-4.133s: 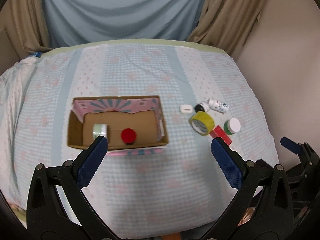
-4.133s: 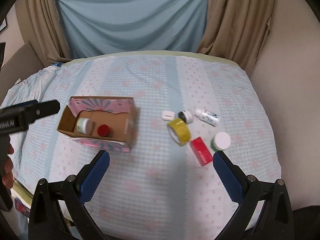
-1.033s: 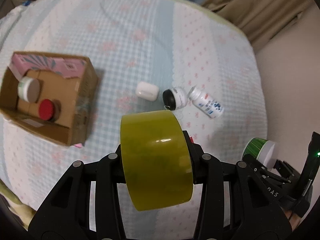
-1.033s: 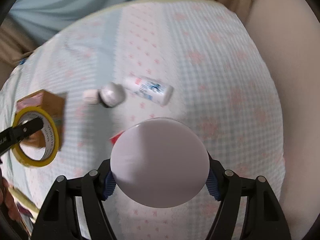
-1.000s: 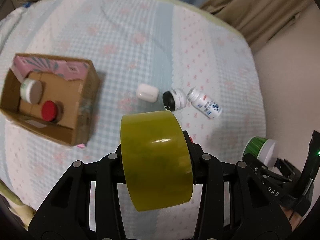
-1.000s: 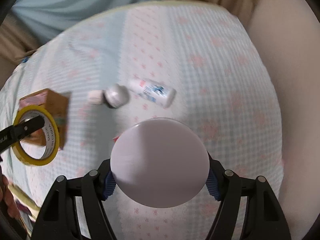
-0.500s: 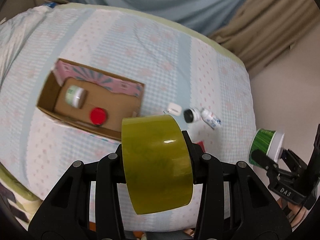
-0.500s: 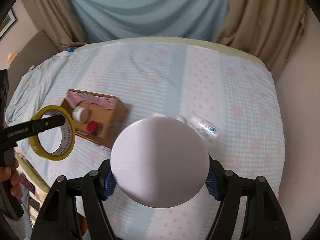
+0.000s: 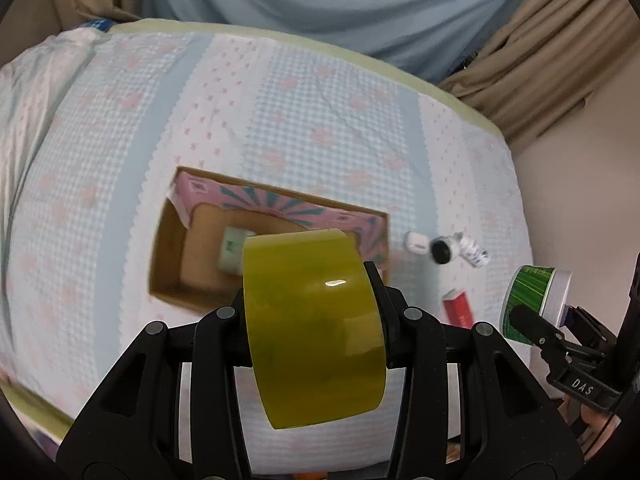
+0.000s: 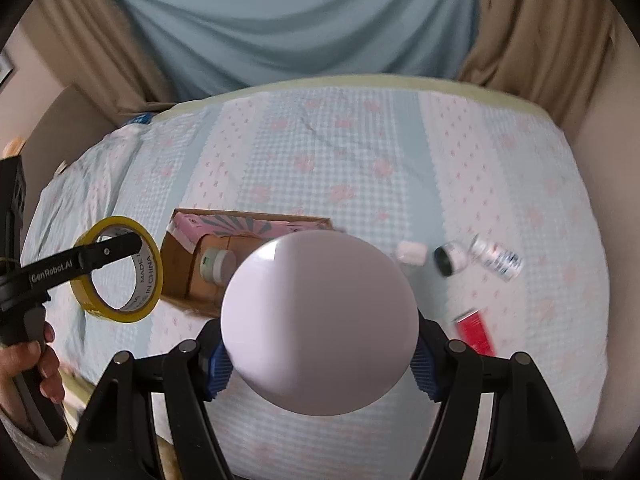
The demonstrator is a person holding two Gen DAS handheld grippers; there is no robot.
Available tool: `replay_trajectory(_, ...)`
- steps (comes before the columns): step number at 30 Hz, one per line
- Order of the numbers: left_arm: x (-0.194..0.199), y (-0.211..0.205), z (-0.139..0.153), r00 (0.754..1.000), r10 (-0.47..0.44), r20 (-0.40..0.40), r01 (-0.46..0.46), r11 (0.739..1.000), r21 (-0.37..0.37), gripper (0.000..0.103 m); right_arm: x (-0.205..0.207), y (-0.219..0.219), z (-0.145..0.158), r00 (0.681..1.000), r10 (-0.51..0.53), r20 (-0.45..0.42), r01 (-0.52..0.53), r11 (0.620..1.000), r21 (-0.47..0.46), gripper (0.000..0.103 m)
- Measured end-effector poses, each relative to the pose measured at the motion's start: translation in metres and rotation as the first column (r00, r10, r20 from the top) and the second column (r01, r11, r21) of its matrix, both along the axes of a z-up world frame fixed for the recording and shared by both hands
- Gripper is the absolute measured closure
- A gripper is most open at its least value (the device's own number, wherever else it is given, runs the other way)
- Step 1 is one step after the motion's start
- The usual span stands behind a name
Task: Organize rigid objects
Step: 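Carry tape roll and white jar into the box and open both tools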
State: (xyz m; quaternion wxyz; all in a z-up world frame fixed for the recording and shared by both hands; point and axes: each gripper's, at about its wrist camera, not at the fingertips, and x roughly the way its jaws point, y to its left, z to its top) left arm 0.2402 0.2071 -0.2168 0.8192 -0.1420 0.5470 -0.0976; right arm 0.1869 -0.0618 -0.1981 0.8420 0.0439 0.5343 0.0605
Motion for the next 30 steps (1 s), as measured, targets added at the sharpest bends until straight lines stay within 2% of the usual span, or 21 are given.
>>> replay_trajectory(5,0.029,0.033,-0.037,0.997,-0.062,-0.049,0.063,0.998,0.003,0.065,0.016,0.036,-0.027,0.994,-0.090,-0.063,0.092,0.995,0.029,0.035)
replay_trajectory(10,0.052,0.048,-0.077,0.989,-0.122,-0.085,0.125,0.991,0.036,0.065,0.035,0.063,-0.064,0.985,-0.120,-0.122,0.123,0.992,0.014,0.035)
replay_trajectory(20,0.076,0.053,-0.134,0.979,-0.150,-0.140,0.164,0.982,0.093,0.065,0.081,0.094,-0.131,0.979,-0.049,-0.200,0.046,0.999,-0.018,0.035)
replay_trajectory(23,0.084,0.054,-0.146,0.979,-0.135,-0.155,0.151,0.984,0.096,0.065,0.094,0.099,-0.152,0.973,-0.039,-0.227,0.035,0.999,-0.020,0.035)
replay_trajectory(30,0.104,0.049,-0.169,0.974,-0.133,-0.185,0.163,0.974,0.157,0.065,0.119,0.101,-0.187,0.957,-0.042,-0.287,0.039,0.999,-0.016,0.035)
